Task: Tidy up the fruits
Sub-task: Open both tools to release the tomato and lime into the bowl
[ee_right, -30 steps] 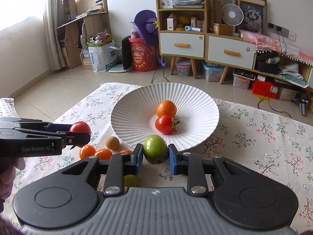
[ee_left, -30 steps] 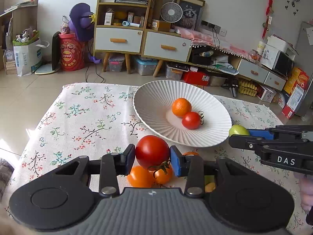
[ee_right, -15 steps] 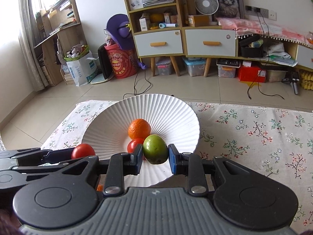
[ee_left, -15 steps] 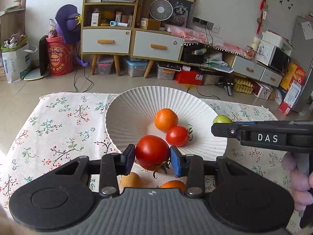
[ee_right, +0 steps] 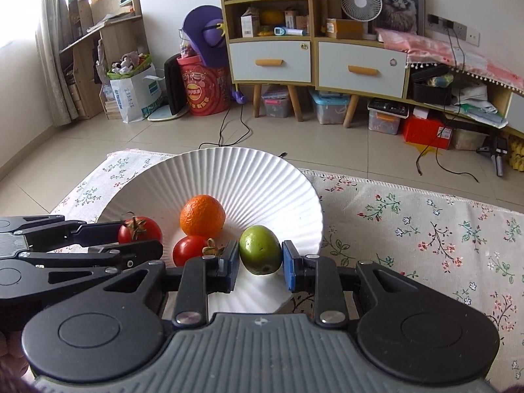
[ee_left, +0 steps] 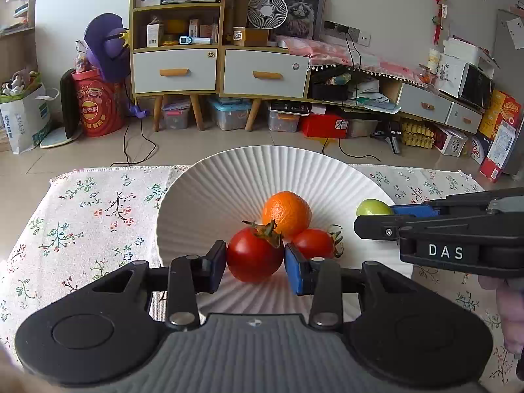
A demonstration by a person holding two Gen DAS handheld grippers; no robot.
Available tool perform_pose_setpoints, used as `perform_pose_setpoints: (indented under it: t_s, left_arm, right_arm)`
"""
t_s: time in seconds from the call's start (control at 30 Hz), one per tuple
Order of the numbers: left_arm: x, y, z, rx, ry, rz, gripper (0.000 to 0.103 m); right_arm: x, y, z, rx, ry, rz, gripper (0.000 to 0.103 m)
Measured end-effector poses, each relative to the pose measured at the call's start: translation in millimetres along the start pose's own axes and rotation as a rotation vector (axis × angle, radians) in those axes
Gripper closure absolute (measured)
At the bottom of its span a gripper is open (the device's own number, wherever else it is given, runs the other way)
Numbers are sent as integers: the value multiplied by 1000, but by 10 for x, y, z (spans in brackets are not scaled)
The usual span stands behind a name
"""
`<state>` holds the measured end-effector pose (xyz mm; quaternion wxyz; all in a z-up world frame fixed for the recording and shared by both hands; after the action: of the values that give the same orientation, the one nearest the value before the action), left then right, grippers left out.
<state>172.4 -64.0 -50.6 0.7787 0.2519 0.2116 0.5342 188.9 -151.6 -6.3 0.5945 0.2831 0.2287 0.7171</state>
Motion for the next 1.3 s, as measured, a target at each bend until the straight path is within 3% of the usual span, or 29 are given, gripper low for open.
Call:
perform_pose_setpoints:
  t_s: [0.43, 0.9, 1.3]
  left_arm:
    - [-49, -115, 30, -9, -38, 17, 71]
    - [-9, -96, 63, -9, -13, 21, 67]
    - [18, 132, 73, -22, -15, 38, 37]
  right_arm:
    - [33, -94, 42, -1, 12, 33, 78]
    - [52, -46, 65, -6, 11, 36, 76]
    - [33, 217, 118, -47, -29, -5, 37]
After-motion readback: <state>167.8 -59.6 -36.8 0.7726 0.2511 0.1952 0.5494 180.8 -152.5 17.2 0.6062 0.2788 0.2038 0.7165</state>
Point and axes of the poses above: each gripper's, at about its wrist camera, not at the fingertips, and y roughly against the way its jaws point, x to its left, z to its top, the point moved 4 cm from there along -y, roughly the way its jaws point, and after that the axes turned 1 degree about -y, right-handed, at the moved point
